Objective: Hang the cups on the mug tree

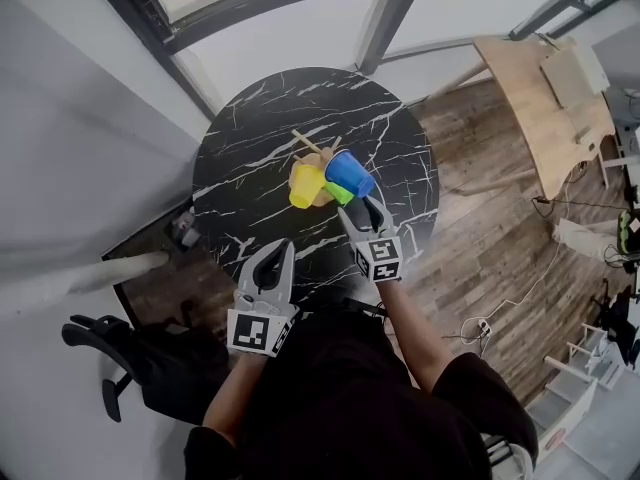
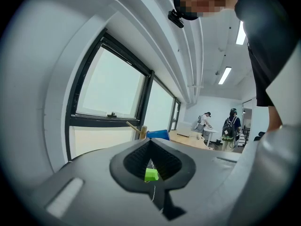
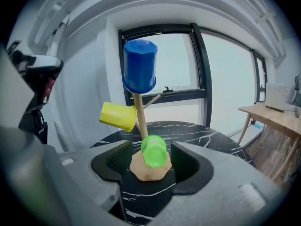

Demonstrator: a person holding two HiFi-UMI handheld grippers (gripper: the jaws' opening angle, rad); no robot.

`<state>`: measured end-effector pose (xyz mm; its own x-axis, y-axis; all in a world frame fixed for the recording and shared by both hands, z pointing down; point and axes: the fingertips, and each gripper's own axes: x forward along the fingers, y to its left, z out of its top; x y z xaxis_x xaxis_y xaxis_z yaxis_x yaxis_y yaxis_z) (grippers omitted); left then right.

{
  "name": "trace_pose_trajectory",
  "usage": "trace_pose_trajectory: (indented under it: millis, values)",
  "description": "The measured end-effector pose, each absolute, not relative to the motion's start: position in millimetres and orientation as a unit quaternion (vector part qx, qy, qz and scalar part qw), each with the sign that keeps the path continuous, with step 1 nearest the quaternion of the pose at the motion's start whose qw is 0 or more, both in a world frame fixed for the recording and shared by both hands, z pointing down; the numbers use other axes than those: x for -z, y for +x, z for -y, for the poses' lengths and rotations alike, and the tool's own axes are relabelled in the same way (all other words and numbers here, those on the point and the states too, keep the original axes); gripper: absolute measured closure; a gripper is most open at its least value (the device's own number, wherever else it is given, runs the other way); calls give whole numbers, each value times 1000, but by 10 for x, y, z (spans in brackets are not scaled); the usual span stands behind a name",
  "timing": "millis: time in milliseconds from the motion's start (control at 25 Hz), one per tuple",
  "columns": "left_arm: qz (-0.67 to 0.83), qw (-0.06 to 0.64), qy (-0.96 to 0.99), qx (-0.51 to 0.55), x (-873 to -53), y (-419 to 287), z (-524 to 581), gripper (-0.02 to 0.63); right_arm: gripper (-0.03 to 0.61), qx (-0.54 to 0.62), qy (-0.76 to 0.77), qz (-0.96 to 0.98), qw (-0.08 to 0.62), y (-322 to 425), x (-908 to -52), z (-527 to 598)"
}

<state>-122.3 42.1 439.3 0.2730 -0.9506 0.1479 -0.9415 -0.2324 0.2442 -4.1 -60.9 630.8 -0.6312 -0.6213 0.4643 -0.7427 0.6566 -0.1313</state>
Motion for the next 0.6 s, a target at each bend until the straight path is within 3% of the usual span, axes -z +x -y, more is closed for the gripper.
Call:
trace_pose_trajectory:
  millis: [160,280,440,600]
  values:
    - [598,140,789,20,-4372,-1200,-426,615,351,-148,393,892,167,59,-5975,528]
    - [597,135,791,23,-4326,-1218,-402,615,467,-135,401,894,148,100,-5680,457]
    - [595,128,792,35,-4204,-1231,-340,614,564,-131,417,889,135,162,-5355,396]
    - [597,105,795,34,-3975,-1257,-302,614,580,-131,438,881,117,234,-5018,312]
